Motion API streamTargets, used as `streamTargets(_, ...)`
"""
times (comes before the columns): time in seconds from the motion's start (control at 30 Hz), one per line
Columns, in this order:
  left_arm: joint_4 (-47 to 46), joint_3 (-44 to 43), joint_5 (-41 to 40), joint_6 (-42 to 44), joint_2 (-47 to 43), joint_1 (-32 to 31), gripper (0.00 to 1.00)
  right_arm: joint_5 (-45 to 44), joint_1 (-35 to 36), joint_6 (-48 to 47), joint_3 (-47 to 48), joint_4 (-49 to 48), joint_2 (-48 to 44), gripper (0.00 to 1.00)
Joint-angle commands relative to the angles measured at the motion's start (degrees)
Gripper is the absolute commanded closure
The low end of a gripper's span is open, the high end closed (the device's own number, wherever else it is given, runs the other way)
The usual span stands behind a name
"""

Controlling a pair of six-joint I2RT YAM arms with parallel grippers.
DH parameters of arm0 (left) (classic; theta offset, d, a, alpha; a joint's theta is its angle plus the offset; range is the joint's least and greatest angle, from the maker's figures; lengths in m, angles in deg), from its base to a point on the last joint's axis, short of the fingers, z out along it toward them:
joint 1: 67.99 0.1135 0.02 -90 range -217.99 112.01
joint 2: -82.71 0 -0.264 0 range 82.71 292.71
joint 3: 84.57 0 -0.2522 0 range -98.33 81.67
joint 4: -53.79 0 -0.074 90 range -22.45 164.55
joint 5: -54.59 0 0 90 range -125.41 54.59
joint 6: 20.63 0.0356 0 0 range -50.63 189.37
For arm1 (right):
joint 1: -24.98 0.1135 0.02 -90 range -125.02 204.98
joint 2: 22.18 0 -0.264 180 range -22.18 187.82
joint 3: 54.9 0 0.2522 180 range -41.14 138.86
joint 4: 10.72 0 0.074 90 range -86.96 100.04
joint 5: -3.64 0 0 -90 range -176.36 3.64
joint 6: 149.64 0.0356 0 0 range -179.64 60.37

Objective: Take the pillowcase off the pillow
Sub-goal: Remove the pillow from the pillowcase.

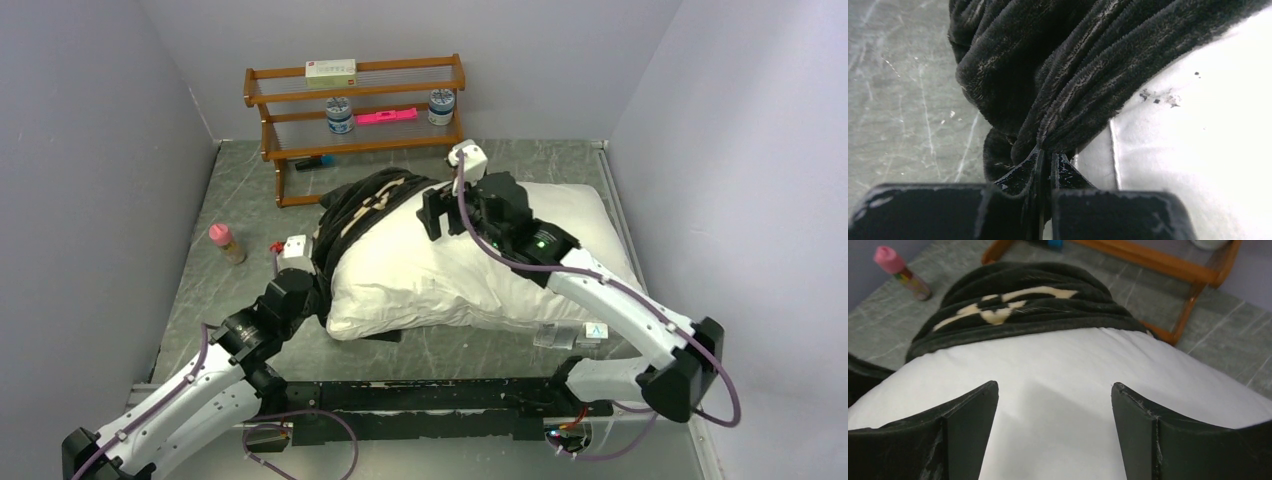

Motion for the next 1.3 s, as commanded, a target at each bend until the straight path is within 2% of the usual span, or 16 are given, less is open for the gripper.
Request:
streamTargets(0.0, -0.8, 1.4, 3.6, -4.6, -1.2, 0.3, 0.95, -4.5, 0.0, 3.5, 2.4, -3.9, 3.5, 0.11)
streamTargets(0.07, -0.9, 1.9, 4.4, -5.2, -1.3, 0.2, 0.95, -3.5, 0.0, 3.8, 2.0, -3.8, 5.3, 0.01)
streamTargets(0.1, -0.8, 2.0, 4.8, -5.4, -1.4, 0.2, 0.95, -2.3, 0.0, 3.8, 1.7, -3.5, 6.1, 0.00)
streamTargets(0.27, -0.1, 1.1, 3.6, -3.2, -2.2, 0.2, 0.95, 0.6, 0.0, 4.6, 0.2, 1.1, 9.2, 0.00)
streamTargets(0.37, 1.4, -2.2, 0.5, 0.9, -2.6, 0.2, 0.91, 3.7, 0.0, 4.1, -3.4, 1.8, 8.6, 0.04)
streamTargets(0.47, 2.8, -6.2, -2.8, 4.8, -2.2, 0.2, 0.84, 6.4, 0.0, 3.7, -7.2, 3.1, 8.4, 0.10)
streamTargets(0.6, 1.9, -9.9, -4.1, 9.3, -1.6, 0.2, 0.64, 9.5, 0.1, 3.5, -11.8, 4.6, 8.3, 0.19)
streamTargets(0.77, -1.3, -15.0, -0.4, 15.8, 0.3, 0.2, 0.47, 11.2, 1.1, 3.2, -16.2, 4.4, 7.1, 0.27)
streamTargets(0.9, -2.6, -20.8, 4.1, 19.3, 6.1, 0.2, 0.31, 11.4, 1.9, 2.4, -17.6, 5.0, 6.5, 0.38)
streamTargets(0.97, -2.3, -24.3, 6.3, 20.0, 9.9, 0.2, 0.27, 12.0, 2.3, 2.5, -18.1, 4.8, 6.2, 0.46)
streamTargets(1.07, -2.1, -29.3, 8.0, 21.6, 15.6, 0.2, 0.21, 12.6, 2.9, 3.0, -19.4, 3.6, 5.2, 0.62)
streamTargets(1.27, -0.6, -38.9, 7.8, 25.4, 27.3, 0.4, 0.16, 12.9, 4.1, 2.9, -21.6, 1.5, 2.4, 0.72)
